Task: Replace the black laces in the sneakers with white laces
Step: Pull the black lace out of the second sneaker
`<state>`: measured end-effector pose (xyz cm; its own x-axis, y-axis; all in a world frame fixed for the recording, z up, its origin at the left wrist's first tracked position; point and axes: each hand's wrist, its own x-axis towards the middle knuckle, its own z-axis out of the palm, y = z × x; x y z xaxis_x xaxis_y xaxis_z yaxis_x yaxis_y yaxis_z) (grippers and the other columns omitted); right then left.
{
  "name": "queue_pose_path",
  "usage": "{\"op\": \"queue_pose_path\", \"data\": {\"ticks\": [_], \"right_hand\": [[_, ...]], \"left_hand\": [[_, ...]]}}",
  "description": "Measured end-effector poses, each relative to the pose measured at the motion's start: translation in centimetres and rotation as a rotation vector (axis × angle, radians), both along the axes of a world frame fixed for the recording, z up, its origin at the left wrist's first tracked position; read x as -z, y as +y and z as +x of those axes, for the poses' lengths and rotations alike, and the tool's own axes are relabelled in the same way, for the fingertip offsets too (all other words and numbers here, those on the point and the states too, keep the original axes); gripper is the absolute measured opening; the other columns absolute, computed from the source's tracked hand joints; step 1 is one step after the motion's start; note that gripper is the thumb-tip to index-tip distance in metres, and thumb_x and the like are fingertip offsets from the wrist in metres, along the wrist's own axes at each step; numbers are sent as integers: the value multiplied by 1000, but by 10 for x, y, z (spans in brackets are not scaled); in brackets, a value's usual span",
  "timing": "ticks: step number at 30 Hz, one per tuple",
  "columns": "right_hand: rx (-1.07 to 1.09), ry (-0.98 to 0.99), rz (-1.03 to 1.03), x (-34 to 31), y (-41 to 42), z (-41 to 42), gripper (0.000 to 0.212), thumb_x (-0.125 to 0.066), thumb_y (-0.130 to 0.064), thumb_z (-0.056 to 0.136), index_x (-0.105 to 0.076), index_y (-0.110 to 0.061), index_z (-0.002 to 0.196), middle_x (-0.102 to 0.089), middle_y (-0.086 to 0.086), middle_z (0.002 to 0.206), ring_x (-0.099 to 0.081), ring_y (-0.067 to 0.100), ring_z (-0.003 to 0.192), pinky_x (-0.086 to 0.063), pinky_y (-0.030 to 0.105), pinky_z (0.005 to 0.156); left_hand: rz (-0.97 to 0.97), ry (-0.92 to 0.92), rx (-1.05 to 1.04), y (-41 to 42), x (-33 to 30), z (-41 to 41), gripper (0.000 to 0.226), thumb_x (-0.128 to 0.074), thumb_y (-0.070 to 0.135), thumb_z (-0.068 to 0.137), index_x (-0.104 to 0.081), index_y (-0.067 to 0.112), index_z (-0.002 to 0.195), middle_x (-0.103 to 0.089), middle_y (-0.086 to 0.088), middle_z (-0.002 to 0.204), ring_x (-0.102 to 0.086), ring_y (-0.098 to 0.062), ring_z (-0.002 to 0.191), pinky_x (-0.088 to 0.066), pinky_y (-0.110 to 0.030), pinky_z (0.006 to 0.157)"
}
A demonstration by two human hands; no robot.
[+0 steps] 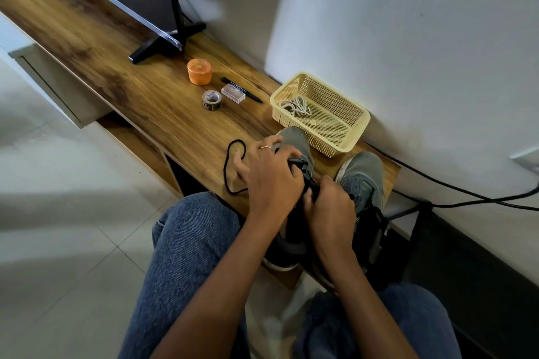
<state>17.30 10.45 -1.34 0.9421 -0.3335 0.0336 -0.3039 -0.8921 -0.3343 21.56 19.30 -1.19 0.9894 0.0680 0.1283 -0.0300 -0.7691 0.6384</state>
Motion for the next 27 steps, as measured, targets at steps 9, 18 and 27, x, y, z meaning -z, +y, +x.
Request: {"op": "queue_pose_path", "data": {"ticks": [9, 18, 27], "right_hand": [[-9, 7, -20, -1, 1, 0, 14, -50, -21, 94, -50, -7, 93, -59, 11, 92, -60, 28, 80, -32, 29, 59], [-11, -13, -30, 1, 2, 0, 13, -50, -20, 94, -51, -8, 95, -60, 11, 95, -61, 28, 82, -34, 30, 60], [-11, -92, -16, 3, 1, -1, 10, -51, -18, 93, -51, -8, 90, -59, 11, 90, -59, 30, 78, -36, 31, 59]], "left_hand": [[210, 103, 126, 1, 2, -4, 19, -69, 34, 84, -68, 32, 103, -42, 8, 145, -13, -21, 143, 5, -48, 114], [117, -25, 31, -5, 11, -4, 4, -68, 26, 85, -71, 27, 83, -55, 7, 133, -26, -17, 138, 12, -42, 108], [-323, -157, -381, 10, -2, 10, 2, -65, 21, 88, -64, 23, 90, -50, 6, 135, -46, -23, 124, -29, -60, 107]]}}
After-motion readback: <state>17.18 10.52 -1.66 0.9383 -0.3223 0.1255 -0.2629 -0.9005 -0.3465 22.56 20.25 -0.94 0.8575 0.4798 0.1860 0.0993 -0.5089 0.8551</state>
